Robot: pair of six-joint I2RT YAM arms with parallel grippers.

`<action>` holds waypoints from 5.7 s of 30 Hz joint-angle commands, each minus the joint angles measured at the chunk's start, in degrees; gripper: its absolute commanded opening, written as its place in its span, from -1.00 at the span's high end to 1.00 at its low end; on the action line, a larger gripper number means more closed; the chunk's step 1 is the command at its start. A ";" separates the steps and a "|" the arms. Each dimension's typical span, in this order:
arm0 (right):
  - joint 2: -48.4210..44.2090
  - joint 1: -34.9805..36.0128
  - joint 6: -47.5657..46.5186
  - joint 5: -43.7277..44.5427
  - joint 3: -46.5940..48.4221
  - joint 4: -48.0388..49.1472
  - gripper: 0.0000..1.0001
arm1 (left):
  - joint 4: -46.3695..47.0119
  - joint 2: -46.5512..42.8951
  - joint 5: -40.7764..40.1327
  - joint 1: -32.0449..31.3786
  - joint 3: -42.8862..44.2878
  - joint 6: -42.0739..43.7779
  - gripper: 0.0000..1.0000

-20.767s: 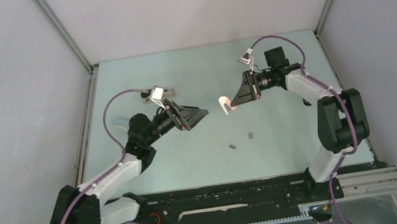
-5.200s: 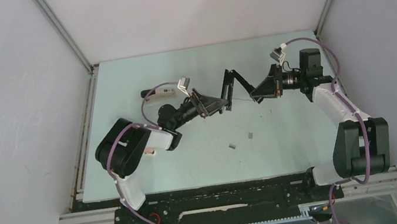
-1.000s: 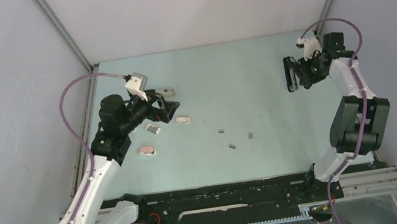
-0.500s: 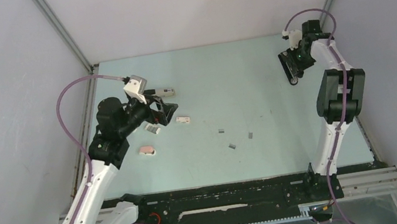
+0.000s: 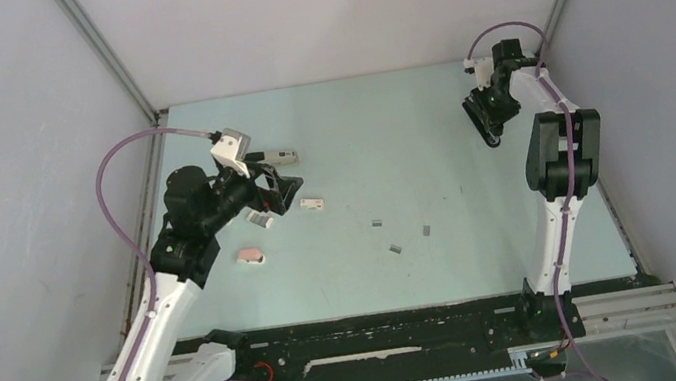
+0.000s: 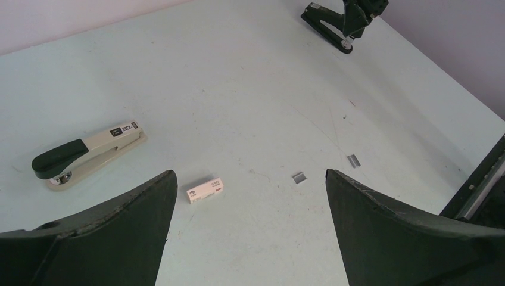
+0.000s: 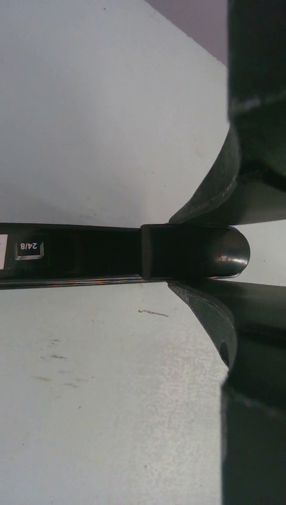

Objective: Unload the staples from the stapler
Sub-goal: Place the stapler at the center of the board, then pick up the stapler from the center of the board.

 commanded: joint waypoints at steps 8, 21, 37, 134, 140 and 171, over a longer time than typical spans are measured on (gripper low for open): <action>-7.50 -0.33 2.34 -0.97 -1.50 3.42 -0.44 | 0.44 -1.31 -0.78 0.29 -1.61 1.91 -1.00; -33.07 -0.52 4.88 -17.24 -17.65 5.82 -0.59 | 0.34 -1.70 -2.49 0.37 -1.79 2.61 -1.00; -54.02 -2.17 20.70 -64.08 -47.50 31.00 -0.56 | 0.27 0.17 -4.96 0.41 -2.05 2.96 -1.00; -52.57 0.36 19.12 -67.38 -47.86 30.12 -0.55 | -35.12 75.76 -36.64 11.20 54.28 -65.96 -0.55; -52.63 0.21 19.12 -67.38 -47.86 30.12 -0.55 | -33.73 75.67 -34.98 11.97 52.59 -65.27 -0.24; -53.00 -0.94 19.75 -68.16 -47.89 29.93 -0.55 | -0.69 61.27 -9.74 12.73 34.99 -37.44 0.99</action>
